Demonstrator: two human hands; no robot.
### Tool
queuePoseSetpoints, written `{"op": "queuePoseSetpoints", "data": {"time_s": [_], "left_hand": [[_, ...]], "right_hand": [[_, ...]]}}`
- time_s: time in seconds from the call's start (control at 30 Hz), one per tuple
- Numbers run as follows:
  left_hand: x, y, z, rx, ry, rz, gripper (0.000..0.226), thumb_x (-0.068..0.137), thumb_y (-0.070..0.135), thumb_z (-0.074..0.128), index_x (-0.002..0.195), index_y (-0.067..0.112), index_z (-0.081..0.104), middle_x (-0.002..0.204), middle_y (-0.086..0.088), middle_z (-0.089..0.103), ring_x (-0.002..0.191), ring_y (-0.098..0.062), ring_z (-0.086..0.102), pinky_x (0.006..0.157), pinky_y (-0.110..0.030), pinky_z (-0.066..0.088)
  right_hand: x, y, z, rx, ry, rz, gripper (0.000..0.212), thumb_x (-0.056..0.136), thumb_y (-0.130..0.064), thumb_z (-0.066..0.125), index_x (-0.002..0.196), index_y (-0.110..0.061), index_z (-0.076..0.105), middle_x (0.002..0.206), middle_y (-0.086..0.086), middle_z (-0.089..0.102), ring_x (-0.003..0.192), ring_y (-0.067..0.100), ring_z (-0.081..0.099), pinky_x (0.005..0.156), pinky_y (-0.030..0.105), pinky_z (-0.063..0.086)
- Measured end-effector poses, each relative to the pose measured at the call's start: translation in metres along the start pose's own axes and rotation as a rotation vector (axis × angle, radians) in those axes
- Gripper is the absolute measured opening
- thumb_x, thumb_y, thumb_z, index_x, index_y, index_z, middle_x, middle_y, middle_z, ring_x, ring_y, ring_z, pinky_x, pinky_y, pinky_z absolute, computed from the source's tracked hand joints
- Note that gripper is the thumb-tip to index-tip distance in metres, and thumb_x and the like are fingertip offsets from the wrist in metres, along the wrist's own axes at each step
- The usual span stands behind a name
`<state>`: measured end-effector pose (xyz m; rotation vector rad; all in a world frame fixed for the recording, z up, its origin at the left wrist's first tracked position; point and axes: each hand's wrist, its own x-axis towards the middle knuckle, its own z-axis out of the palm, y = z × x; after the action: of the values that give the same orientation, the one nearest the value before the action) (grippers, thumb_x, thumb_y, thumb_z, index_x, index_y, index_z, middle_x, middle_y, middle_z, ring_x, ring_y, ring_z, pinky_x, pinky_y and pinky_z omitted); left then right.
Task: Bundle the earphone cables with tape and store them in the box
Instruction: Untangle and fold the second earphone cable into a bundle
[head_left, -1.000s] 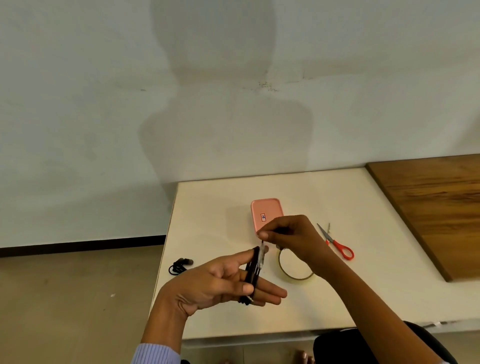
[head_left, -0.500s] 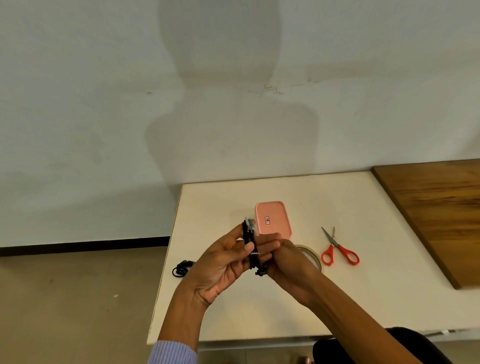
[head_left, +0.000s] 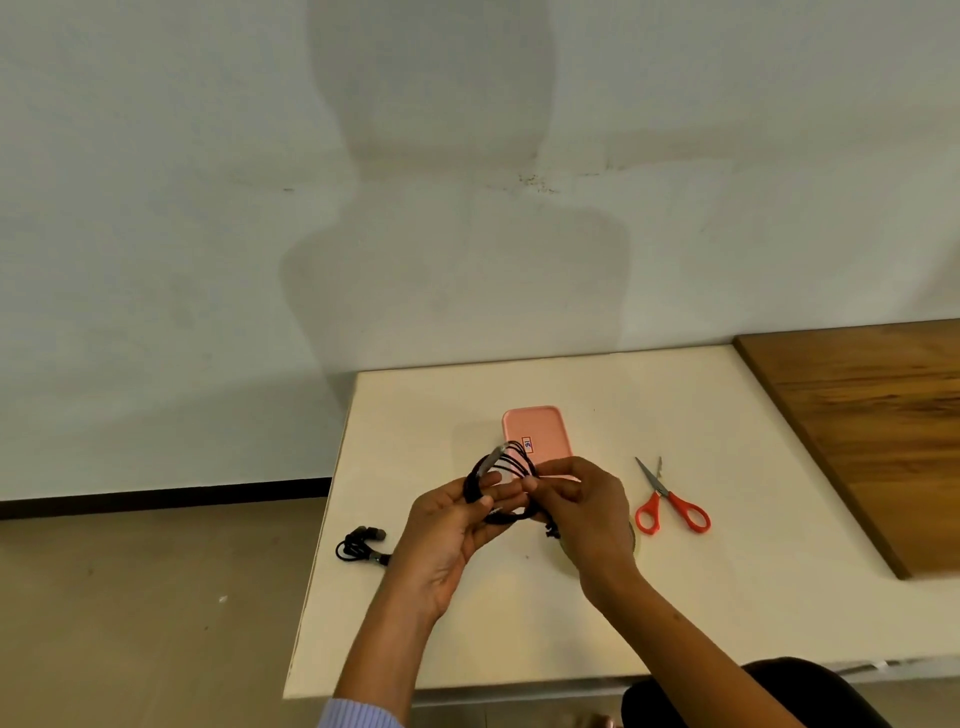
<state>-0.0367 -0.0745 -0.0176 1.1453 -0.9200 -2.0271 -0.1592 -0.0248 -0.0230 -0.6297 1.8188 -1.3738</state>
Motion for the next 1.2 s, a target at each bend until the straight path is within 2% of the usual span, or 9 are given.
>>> {"op": "queuePoseSetpoints", "data": {"time_s": [0.17,0.27,0.4,0.53,0.73,0.8,0.9,1.0,1.2], "left_hand": [[0.006,-0.014,0.009,0.142,0.211,0.042,0.026,0.088,-0.012,0.046,0.096,0.002,0.066,0.093,-0.014,0.072,0.088,-0.021,0.070,0.071,-0.025,0.057],[0.005,-0.015,0.015,0.154,0.156,0.014,0.021,0.086,-0.012,0.052,0.091,0.001,0.068,0.088,-0.015,0.070,0.081,-0.023,0.069,0.072,-0.026,0.058],[0.005,-0.018,0.016,0.179,0.109,0.001,0.029,0.089,-0.013,0.042,0.104,-0.003,0.065,0.099,-0.018,0.070,0.090,-0.026,0.068,0.074,-0.029,0.059],[0.003,-0.014,0.011,0.083,0.046,-0.025,0.032,0.088,-0.015,0.039,0.107,-0.007,0.064,0.100,-0.019,0.070,0.092,-0.025,0.069,0.069,-0.024,0.058],[0.001,-0.003,0.004,-0.194,-0.026,-0.178,0.027,0.090,-0.009,0.032,0.094,-0.011,0.059,0.077,-0.019,0.070,0.069,-0.023,0.070,0.061,-0.030,0.058],[0.002,-0.001,0.002,-0.248,-0.050,-0.218,0.027,0.092,-0.004,0.030,0.088,-0.006,0.057,0.070,-0.016,0.070,0.060,-0.022,0.068,0.069,-0.038,0.057],[0.005,-0.006,-0.002,-0.093,-0.085,-0.233,0.030,0.097,0.006,0.031,0.093,0.005,0.061,0.082,-0.010,0.069,0.087,-0.024,0.065,0.090,-0.050,0.046],[0.008,-0.013,-0.005,0.091,-0.051,-0.231,0.028,0.101,0.019,0.036,0.104,0.014,0.063,0.102,-0.006,0.067,0.114,-0.021,0.056,0.084,-0.048,0.046],[0.006,-0.017,-0.007,0.162,-0.002,-0.190,0.028,0.101,0.028,0.038,0.103,0.020,0.065,0.104,-0.001,0.071,0.111,-0.015,0.061,0.082,-0.038,0.045]], "right_hand": [[0.000,0.007,0.006,-0.067,0.043,-0.104,0.013,0.081,-0.010,0.071,0.078,-0.022,0.072,0.082,-0.001,0.071,0.066,0.010,0.063,0.053,0.010,0.047],[0.001,0.007,0.007,-0.146,0.029,-0.179,0.013,0.082,-0.007,0.069,0.086,-0.017,0.076,0.083,-0.006,0.068,0.074,0.004,0.060,0.065,0.008,0.044],[-0.001,0.010,0.009,-0.298,-0.089,-0.284,0.016,0.085,-0.004,0.064,0.094,-0.012,0.075,0.081,-0.008,0.065,0.073,-0.007,0.056,0.063,-0.002,0.041],[0.001,0.014,0.010,-0.494,-0.269,-0.361,0.019,0.092,-0.015,0.055,0.102,-0.016,0.072,0.099,-0.005,0.066,0.082,0.001,0.056,0.067,0.001,0.040],[0.003,0.012,0.009,-0.588,-0.432,-0.406,0.026,0.095,-0.030,0.051,0.110,-0.022,0.070,0.111,-0.006,0.056,0.091,0.004,0.054,0.072,0.004,0.039],[0.003,0.013,0.008,-0.605,-0.417,-0.446,0.024,0.092,-0.028,0.057,0.111,-0.021,0.069,0.111,-0.004,0.057,0.088,0.005,0.054,0.070,0.003,0.039],[0.003,0.016,0.010,-0.611,-0.339,-0.503,0.021,0.089,-0.018,0.062,0.108,-0.018,0.071,0.107,-0.001,0.060,0.080,0.001,0.052,0.069,0.001,0.039],[0.002,0.017,0.012,-0.606,-0.289,-0.549,0.021,0.087,-0.011,0.063,0.106,-0.014,0.072,0.105,0.003,0.063,0.079,0.002,0.054,0.068,0.000,0.040],[-0.002,0.019,0.016,-0.588,-0.259,-0.584,0.021,0.087,-0.012,0.064,0.106,-0.014,0.072,0.102,0.002,0.062,0.079,0.003,0.054,0.070,0.000,0.041]]}}
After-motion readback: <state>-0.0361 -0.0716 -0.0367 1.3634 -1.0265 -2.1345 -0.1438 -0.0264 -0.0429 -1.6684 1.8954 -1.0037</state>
